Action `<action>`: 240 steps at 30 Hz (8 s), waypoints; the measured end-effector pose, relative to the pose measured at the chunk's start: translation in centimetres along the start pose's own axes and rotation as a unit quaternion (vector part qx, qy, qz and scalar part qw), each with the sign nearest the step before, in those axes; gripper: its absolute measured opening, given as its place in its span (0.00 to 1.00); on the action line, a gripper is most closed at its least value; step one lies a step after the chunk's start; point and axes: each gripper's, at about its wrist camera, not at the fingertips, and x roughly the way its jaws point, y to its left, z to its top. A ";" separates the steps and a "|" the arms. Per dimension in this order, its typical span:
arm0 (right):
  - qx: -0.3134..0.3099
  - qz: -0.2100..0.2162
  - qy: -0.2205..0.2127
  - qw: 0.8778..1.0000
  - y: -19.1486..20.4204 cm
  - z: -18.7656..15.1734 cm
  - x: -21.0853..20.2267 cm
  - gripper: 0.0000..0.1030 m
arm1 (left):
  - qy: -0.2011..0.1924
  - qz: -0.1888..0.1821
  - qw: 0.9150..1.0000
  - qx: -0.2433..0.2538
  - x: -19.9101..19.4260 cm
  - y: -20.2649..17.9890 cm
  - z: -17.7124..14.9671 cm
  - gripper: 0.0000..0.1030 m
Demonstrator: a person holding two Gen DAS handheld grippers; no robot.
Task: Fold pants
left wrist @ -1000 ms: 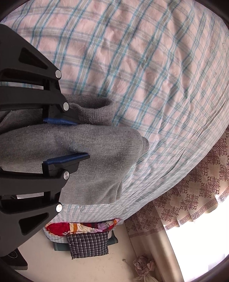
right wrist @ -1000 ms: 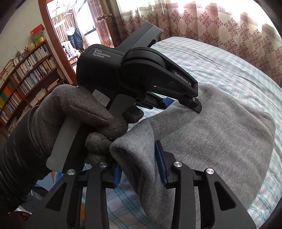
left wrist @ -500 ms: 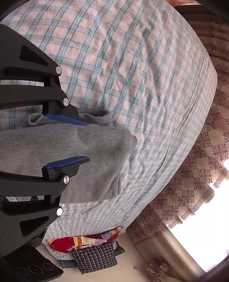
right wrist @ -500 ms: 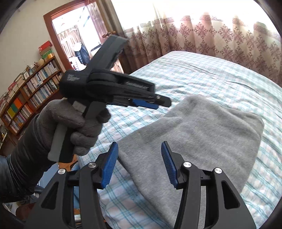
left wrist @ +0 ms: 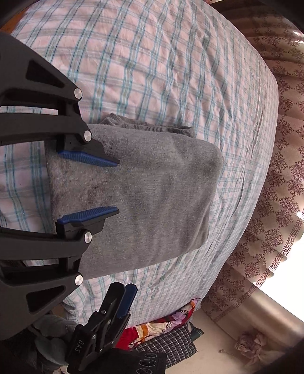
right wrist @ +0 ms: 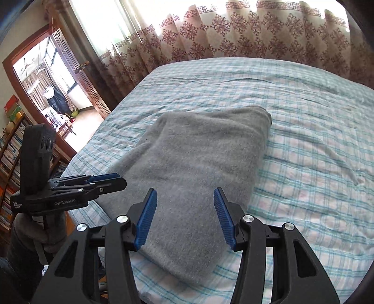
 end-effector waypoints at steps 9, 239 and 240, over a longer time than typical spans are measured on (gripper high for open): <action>0.015 0.005 0.089 0.996 -0.5 -2.8 3.9 0.51 | -0.003 0.008 1.000 -0.003 1.6 1.6 -1.4 0.28; 0.093 -0.216 -0.046 0.971 -30.6 -3.0 -6.6 0.60 | -0.006 0.054 0.937 0.346 21.5 -34.0 6.1 0.52; 0.094 -0.219 -0.043 0.970 -30.7 -3.2 -6.3 0.59 | -0.008 0.062 0.934 0.351 21.9 -34.0 5.7 0.53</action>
